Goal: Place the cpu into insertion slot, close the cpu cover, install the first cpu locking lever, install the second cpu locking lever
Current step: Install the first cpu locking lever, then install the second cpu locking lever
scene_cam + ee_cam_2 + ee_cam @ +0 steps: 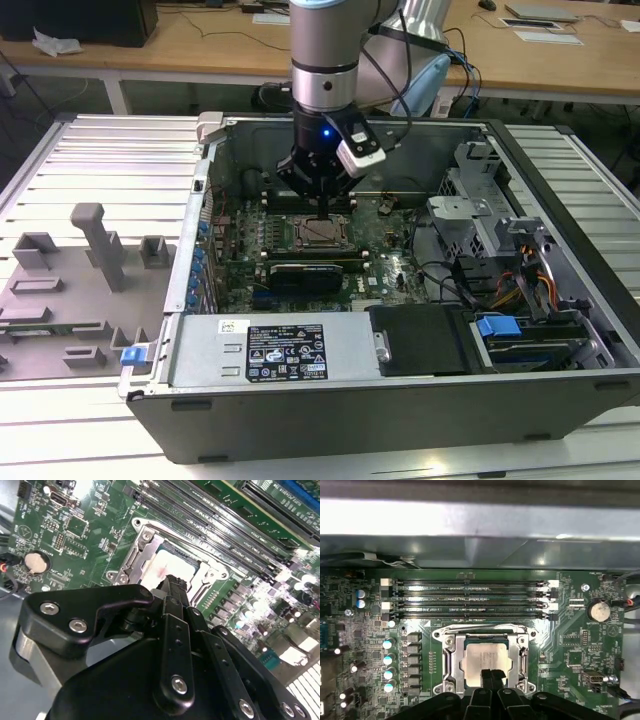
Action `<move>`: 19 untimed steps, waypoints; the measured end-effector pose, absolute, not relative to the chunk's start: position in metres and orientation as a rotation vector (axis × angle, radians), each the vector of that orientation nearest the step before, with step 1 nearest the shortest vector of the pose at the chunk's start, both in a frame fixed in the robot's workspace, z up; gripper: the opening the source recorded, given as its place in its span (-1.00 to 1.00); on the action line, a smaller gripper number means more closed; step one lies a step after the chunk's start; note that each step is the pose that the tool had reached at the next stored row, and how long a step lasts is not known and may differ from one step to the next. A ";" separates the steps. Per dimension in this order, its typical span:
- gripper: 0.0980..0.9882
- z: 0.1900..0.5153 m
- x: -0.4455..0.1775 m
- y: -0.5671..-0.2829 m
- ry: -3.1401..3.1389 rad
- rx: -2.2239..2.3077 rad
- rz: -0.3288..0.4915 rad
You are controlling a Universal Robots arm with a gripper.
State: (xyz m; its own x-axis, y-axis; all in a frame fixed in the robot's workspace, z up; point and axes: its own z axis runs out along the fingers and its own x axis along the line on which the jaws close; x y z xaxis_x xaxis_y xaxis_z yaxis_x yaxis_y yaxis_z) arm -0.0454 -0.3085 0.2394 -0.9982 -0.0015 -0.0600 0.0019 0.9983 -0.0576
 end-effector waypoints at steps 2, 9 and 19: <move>-0.98 0.244 -0.045 -0.309 3.080 0.001 -0.089; -0.98 0.247 -0.045 -0.309 3.080 0.001 -0.089; -0.98 0.248 -0.045 -0.309 3.080 0.000 -0.089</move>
State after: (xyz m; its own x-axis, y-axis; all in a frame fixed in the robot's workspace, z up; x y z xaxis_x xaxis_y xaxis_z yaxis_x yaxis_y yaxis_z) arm -0.0454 -0.3093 0.2475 -0.9982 -0.0016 -0.0598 0.0019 0.9983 -0.0579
